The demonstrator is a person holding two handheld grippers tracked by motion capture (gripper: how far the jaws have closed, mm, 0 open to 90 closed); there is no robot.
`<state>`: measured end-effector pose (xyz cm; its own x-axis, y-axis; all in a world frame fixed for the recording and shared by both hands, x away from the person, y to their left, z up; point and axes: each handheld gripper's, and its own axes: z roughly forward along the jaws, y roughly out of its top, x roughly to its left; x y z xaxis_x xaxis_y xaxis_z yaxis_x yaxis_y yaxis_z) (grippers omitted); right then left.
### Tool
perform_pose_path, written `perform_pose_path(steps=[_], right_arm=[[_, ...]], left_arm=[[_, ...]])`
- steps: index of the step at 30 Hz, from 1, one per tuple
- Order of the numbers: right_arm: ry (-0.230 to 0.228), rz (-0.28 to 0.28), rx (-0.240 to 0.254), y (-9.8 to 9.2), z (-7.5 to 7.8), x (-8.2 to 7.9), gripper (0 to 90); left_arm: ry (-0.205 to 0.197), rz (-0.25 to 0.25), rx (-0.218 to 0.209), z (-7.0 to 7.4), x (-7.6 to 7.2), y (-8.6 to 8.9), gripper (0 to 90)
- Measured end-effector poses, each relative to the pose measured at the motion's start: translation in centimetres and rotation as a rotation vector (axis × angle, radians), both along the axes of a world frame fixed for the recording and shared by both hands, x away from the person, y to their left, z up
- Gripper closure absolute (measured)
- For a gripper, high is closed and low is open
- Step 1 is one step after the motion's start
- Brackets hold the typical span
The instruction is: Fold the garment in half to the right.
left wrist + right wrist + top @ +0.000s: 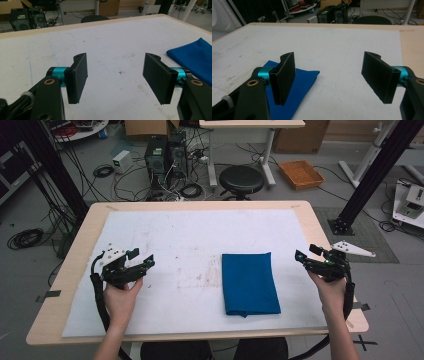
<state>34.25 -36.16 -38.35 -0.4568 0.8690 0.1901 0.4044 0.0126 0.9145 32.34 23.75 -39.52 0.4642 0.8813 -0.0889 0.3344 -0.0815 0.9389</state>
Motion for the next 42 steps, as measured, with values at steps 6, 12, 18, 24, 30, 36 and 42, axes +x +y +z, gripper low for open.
perform_pose_path(steps=[6, 12, 18, 24, 30, 36, 42], right_arm=[[0.011, 0.003, 0.002, 0.19, -0.21, 0.20, 27.5], [0.016, 0.006, 0.000, 0.40, -0.23, 0.33, 27.6], [0.016, 0.005, -0.001, 0.56, -0.29, 0.54, 27.6], [0.019, 0.001, -0.003, 0.52, -0.44, 0.72, 27.5], [0.024, -0.011, 0.001, 0.42, -0.53, 0.72, 27.5], [0.032, -0.016, -0.001, 0.40, -0.64, 0.74, 27.5], [0.037, -0.015, 0.001, 0.50, -0.80, 0.80, 27.5]], left_arm=[[-0.024, -0.007, 0.018, -0.11, -0.32, 0.02, 34.6], [-0.022, -0.017, 0.028, -0.21, -0.42, -0.11, 34.6], [-0.016, -0.021, 0.028, -0.46, -0.58, 0.00, 34.6], [-0.016, -0.023, 0.031, -0.55, -0.66, -0.08, 34.6], [-0.011, -0.015, 0.021, -0.66, -0.59, 0.04, 32.9], [-0.014, -0.021, 0.018, -0.63, -0.63, 0.02, 32.9], [-0.016, -0.021, 0.018, -0.52, -0.64, -0.02, 32.9]])
